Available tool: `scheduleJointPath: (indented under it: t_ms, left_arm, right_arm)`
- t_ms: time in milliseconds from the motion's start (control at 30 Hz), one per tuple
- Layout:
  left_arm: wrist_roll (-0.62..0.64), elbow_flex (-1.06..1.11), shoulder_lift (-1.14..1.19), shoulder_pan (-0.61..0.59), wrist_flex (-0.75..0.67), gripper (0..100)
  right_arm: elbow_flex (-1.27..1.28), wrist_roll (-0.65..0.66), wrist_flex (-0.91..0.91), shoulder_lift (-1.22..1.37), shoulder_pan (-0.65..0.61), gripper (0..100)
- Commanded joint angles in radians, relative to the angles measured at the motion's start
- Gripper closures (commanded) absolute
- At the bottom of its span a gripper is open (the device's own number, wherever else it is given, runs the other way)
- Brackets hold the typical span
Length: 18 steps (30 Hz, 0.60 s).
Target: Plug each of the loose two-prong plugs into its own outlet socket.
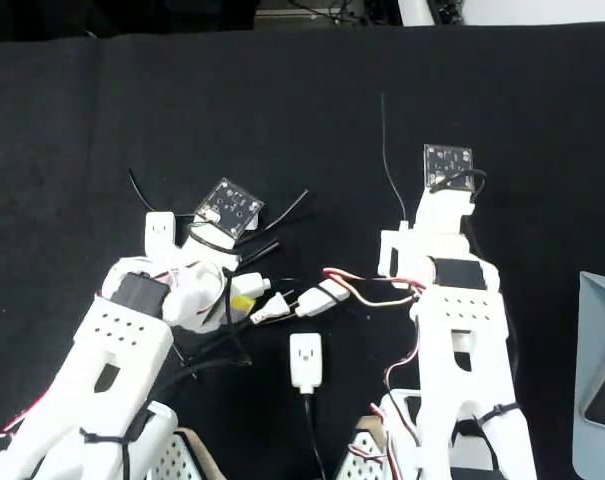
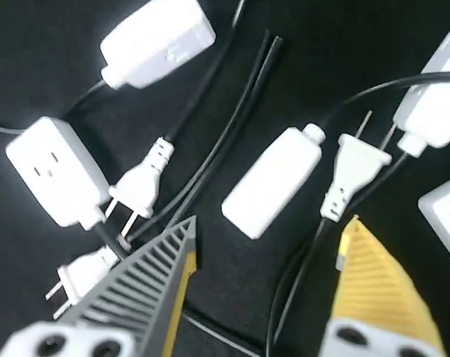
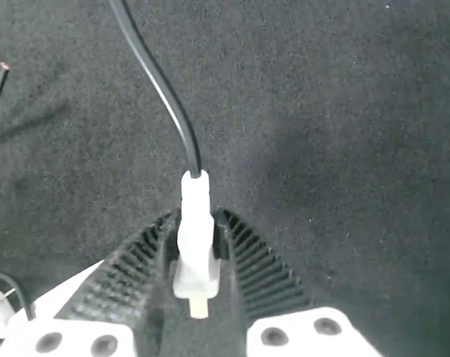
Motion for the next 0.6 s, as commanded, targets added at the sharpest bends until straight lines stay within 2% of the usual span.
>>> scheduleJointPath:
  t_ms: [0, 200, 333, 567]
  left_arm:
    - [-0.037, -0.042, 0.087, -0.01, -0.091, 70]
    - [-0.051, -0.15, 0.368, -0.01, -0.143, 70]
    - [-0.052, -0.217, 0.497, -0.002, -0.144, 77]
    - [-0.051, -0.246, 0.546, 0.001, -0.146, 87]
  right_arm:
    - [-0.002, -0.005, -0.018, -0.019, 0.008, 98.5]
    - [-0.002, -0.005, -0.015, -0.019, 0.008, 98.5]
    - [-0.002, -0.005, -0.015, -0.019, 0.008, 98.5]
    - [-0.002, -0.005, -0.015, -0.019, 0.008, 98.5]
